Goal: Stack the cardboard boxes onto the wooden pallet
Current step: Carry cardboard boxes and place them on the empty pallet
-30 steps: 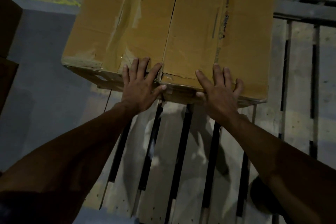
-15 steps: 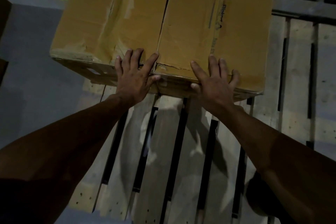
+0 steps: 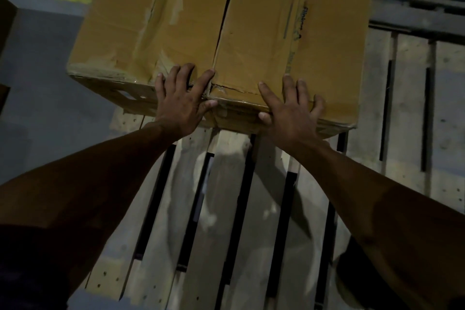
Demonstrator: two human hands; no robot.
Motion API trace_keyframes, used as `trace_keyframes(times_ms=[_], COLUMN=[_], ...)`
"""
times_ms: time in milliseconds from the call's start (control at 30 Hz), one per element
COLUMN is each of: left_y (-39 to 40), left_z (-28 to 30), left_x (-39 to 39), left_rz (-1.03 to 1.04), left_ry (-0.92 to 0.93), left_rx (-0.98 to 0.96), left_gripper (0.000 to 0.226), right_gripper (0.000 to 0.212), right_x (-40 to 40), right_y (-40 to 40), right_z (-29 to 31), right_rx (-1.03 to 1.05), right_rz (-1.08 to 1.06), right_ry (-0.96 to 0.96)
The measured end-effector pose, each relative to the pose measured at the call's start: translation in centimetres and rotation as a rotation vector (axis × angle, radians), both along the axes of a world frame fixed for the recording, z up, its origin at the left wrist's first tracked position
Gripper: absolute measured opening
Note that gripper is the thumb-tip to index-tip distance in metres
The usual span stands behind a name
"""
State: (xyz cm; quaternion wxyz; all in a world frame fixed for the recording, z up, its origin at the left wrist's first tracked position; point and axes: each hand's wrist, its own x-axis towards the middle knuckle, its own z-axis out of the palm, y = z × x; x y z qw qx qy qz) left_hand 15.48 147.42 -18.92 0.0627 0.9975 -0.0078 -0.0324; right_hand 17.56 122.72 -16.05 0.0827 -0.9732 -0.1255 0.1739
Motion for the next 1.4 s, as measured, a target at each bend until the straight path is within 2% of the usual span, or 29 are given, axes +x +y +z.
trace_keyframes(times_ms=[133, 367, 500, 600, 733, 867, 1033, 1167, 1300, 1400], left_y=[-0.1, -1.8, -3.3, -3.7, -3.7, -3.5, -3.3, -3.2, -3.4, -3.4], left_z=[0.6, 5.0, 8.3, 11.3, 16.5, 21.7, 27.5, 32.2, 35.7, 37.3], left_x=[0.0, -0.9, -5.2, -9.5, -15.3, -21.4, -29.1, -34.0, -37.7, -40.0], left_rz=[0.001, 0.021, 0.083, 0.136, 0.2, 0.237, 0.222, 0.198, 0.159, 0.109], left_ry=[0.047, 0.272, 0.333, 0.343, 0.26, 0.248, 0.272, 0.324, 0.324, 0.318], left_rx=[0.011, 0.001, -0.146, -0.207, -0.269, -0.275, -0.289, -0.293, -0.282, -0.269], left_gripper=[0.07, 0.062, 0.06, 0.061, 0.065, 0.051, 0.044, 0.062, 0.053, 0.06], right_gripper=[0.065, 0.071, 0.068, 0.063, 0.059, 0.059, 0.059, 0.062, 0.063, 0.063], right_x=[-0.1, -2.0, -6.2, -10.3, -16.7, -22.4, -29.5, -34.8, -39.3, -41.8], right_y=[-0.1, -1.1, -1.7, -1.8, -1.7, -1.3, 0.0, 0.7, 0.7, 0.2], right_z=[0.2, 2.5, 5.0, 8.1, 13.2, 19.2, 26.4, 31.0, 34.5, 36.3], right_rx=[0.018, 0.019, 0.074, 0.117, 0.128, 0.156, 0.204, 0.229, 0.228, 0.232], right_rz=[0.012, 0.046, -0.053, -0.147, -0.219, -0.281, -0.341, -0.39, -0.435, -0.46], right_ry=[0.004, 0.117, 0.178, 0.206, 0.265, 0.326, 0.274, 0.253, 0.22, 0.179])
